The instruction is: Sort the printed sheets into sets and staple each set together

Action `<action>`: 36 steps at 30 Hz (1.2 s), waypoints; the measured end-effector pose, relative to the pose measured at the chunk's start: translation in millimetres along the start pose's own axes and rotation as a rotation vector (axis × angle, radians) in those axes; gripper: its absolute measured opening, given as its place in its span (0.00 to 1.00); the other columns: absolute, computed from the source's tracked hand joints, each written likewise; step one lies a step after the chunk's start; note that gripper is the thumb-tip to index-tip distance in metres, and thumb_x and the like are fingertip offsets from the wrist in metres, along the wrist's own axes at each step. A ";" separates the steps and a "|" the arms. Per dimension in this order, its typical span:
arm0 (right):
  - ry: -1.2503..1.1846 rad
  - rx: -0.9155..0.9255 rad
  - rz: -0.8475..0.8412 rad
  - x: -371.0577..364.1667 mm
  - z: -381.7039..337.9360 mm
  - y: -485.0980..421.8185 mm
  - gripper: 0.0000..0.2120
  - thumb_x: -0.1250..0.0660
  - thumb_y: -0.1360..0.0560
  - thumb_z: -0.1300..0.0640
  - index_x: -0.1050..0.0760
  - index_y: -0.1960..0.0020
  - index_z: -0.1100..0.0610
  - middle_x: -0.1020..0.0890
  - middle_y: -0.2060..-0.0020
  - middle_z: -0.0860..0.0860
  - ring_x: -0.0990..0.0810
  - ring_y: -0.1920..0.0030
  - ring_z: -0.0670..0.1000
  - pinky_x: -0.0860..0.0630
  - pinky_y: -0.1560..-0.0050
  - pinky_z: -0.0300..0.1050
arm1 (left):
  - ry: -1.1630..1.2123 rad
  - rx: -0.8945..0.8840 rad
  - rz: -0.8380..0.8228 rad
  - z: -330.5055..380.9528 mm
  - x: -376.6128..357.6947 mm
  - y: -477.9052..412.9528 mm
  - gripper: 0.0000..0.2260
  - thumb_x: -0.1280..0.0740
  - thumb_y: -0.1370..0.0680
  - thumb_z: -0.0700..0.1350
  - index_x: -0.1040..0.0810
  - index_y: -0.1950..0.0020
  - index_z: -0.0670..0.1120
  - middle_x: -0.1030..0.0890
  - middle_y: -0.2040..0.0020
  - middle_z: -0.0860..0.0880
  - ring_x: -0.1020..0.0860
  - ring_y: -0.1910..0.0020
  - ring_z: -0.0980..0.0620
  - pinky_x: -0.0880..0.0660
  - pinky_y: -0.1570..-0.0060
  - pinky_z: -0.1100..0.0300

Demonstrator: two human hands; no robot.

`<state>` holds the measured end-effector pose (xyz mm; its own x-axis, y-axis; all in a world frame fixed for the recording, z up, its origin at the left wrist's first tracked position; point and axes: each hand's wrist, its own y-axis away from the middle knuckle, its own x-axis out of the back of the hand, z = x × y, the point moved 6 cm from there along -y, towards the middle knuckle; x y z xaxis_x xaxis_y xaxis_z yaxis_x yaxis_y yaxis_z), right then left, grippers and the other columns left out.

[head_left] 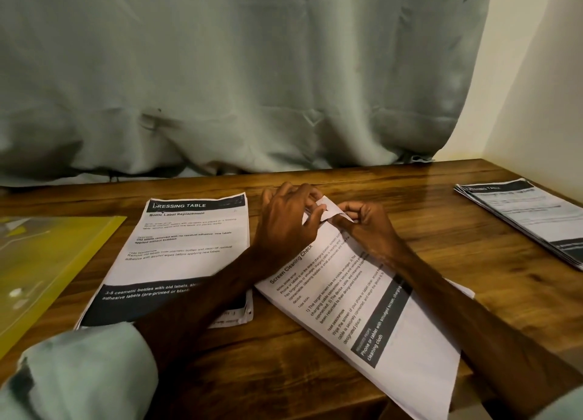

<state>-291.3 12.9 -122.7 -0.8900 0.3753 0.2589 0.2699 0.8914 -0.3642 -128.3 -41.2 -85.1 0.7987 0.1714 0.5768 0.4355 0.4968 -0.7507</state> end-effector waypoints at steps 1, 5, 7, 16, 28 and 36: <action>0.013 -0.002 0.001 -0.5 0.1 0.0 0.07 0.30 0.21 0.65 0.16 0.45 0.59 0.12 0.55 0.53 0.13 0.55 0.61 0.17 0.57 0.54 | 0.003 0.046 -0.003 -2.3 0.0 -0.3 0.09 0.32 0.20 0.53 0.20 0.43 0.52 0.16 0.52 0.56 0.23 0.44 0.53 0.38 0.40 0.54; 0.048 0.007 -0.009 -2.6 -0.2 1.0 0.07 0.30 0.21 0.63 0.16 0.45 0.59 0.12 0.55 0.53 0.14 0.55 0.64 0.20 0.53 0.67 | 0.022 0.136 -0.014 -5.6 -2.4 -0.6 0.10 0.32 0.20 0.57 0.22 0.43 0.56 0.16 0.56 0.59 0.24 0.44 0.55 0.36 0.40 0.52; 0.034 0.006 -0.006 -3.1 -0.8 1.3 0.07 0.30 0.21 0.63 0.16 0.45 0.58 0.12 0.55 0.54 0.15 0.54 0.65 0.20 0.53 0.68 | -0.015 0.137 -0.015 -6.0 -2.1 -1.3 0.11 0.32 0.22 0.59 0.22 0.43 0.56 0.17 0.52 0.59 0.26 0.42 0.53 0.35 0.41 0.51; 0.041 0.036 0.011 -3.7 -3.2 1.7 0.08 0.29 0.22 0.65 0.16 0.44 0.61 0.12 0.54 0.55 0.14 0.53 0.64 0.19 0.49 0.68 | 0.015 0.087 -0.031 -4.5 0.4 -1.5 0.07 0.30 0.20 0.54 0.14 0.49 0.53 0.15 0.49 0.56 0.26 0.42 0.52 0.35 0.43 0.51; 0.040 0.033 -0.004 -2.9 -4.5 1.6 0.06 0.30 0.21 0.64 0.16 0.46 0.58 0.12 0.56 0.52 0.14 0.57 0.57 0.18 0.58 0.47 | 0.060 0.052 -0.018 -2.5 3.0 -3.8 0.09 0.29 0.19 0.47 0.13 0.42 0.50 0.15 0.52 0.48 0.30 0.52 0.55 0.32 0.51 0.54; 0.014 0.058 -0.001 0.9 -5.7 0.8 0.08 0.30 0.22 0.66 0.17 0.46 0.58 0.12 0.55 0.47 0.13 0.56 0.49 0.19 0.58 0.37 | 0.137 -0.018 -0.135 2.0 6.7 -6.0 0.09 0.28 0.21 0.48 0.14 0.41 0.52 0.20 0.54 0.55 0.24 0.51 0.51 0.25 0.51 0.50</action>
<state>-289.8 15.4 -117.7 -0.8847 0.3785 0.2719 0.2471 0.8756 -0.4151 -126.4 -41.3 -76.0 0.7810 -0.0142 0.6243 0.5491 0.4917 -0.6758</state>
